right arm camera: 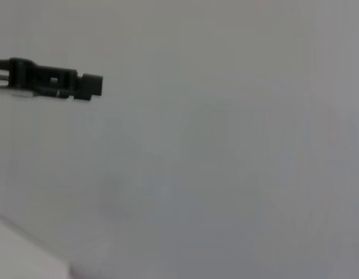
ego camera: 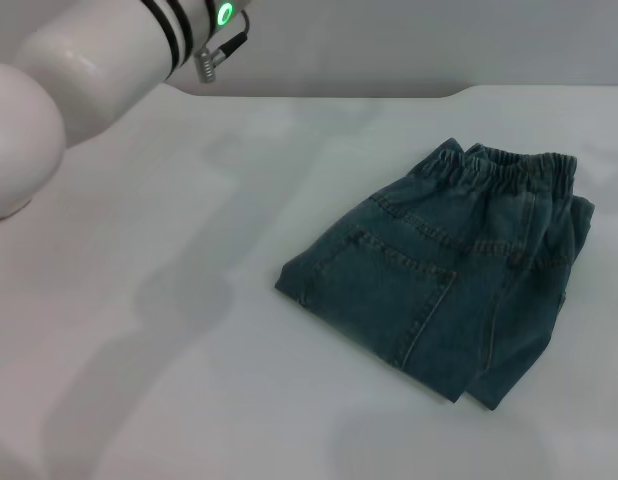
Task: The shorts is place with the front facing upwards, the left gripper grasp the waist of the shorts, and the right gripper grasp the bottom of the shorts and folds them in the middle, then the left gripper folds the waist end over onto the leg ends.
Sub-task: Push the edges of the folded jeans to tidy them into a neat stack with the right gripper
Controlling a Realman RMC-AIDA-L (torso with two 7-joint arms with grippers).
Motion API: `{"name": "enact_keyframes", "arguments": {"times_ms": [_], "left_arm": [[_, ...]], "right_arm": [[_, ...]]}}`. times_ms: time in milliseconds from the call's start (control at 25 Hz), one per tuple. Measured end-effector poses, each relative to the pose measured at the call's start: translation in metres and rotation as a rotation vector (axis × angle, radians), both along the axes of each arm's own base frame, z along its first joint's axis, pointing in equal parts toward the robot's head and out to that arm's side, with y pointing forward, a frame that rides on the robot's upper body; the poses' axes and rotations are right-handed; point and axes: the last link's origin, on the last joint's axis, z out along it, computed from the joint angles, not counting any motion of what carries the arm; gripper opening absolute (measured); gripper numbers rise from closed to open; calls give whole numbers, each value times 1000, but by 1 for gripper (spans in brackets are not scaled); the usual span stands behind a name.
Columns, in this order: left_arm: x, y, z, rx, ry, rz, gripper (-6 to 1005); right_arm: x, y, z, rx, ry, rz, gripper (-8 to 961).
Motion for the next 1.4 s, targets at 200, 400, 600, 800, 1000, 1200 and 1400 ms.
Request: {"name": "enact_keyframes", "arguments": {"times_ms": [200, 400, 600, 800, 1000, 1200, 1400], "left_arm": [[-10, 2, 3, 76, -31, 38, 831], [-23, 5, 16, 250, 20, 35, 830], [-39, 7, 19, 333, -43, 28, 830], [-39, 7, 17, 398, -56, -54, 830], [-33, 13, 0, 398, 45, -128, 830], [-53, 25, 2, 361, 77, -31, 830], [-77, 48, 24, 274, 84, 155, 830]], "right_arm": [[-4, -1, 18, 158, 119, 51, 349], [3, -6, 20, 245, 169, 71, 349], [14, -8, 12, 270, 166, 50, 349], [25, -13, 9, 290, 196, 15, 349], [32, -16, 14, 321, 214, -8, 348], [27, -8, 18, 339, 226, -6, 348], [23, 0, 12, 329, 249, -10, 348]]}}
